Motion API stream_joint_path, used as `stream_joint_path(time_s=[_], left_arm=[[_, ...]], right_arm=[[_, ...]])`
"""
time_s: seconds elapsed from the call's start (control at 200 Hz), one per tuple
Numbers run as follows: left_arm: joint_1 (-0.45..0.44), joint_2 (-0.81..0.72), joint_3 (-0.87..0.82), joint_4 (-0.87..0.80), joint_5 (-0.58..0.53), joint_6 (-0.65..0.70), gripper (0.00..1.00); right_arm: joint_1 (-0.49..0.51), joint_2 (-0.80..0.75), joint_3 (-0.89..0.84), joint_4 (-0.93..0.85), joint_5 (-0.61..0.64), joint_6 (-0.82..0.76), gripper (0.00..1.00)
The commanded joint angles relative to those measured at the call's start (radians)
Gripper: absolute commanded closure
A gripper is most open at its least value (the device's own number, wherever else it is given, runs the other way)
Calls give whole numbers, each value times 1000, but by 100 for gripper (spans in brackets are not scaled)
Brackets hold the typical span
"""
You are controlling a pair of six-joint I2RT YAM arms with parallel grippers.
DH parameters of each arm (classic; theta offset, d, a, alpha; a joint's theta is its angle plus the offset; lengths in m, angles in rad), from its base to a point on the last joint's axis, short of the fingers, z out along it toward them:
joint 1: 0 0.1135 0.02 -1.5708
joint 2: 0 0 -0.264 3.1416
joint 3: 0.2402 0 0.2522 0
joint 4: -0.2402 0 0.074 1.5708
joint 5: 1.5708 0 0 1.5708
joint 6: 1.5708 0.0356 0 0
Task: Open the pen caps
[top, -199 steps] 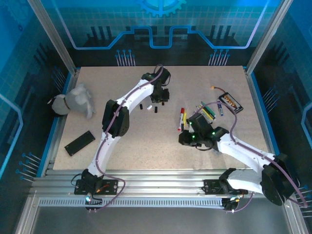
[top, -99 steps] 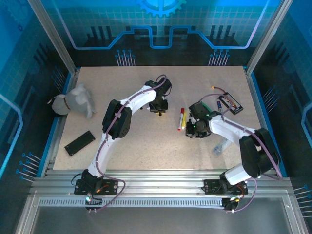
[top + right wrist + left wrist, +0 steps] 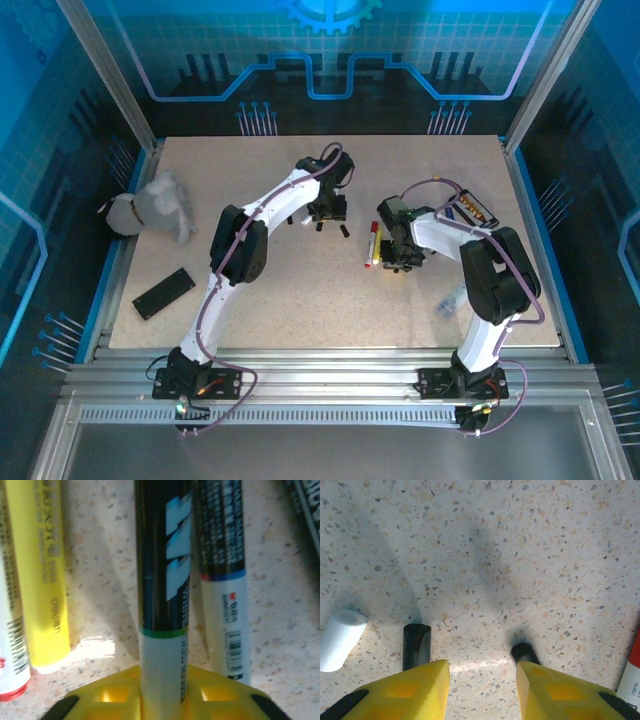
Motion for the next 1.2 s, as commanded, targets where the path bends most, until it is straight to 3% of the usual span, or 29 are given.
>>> stream_joint_path(time_s=[0.0, 0.355, 0.625, 1.196], left_arm=[[2, -19, 35, -39, -12, 17, 59], [-5, -64, 23, -25, -3, 23, 59], [-10, -89, -17, 2, 10, 7, 59], [20, -289, -324, 148, 47, -28, 59]], right_arm=[[-18, 23, 51, -72, 74, -2, 73], [-26, 41, 144, -148, 205, -4, 69], [-28, 3, 206, -55, 96, -32, 69], [-33, 329, 566, 0, -21, -74, 65]])
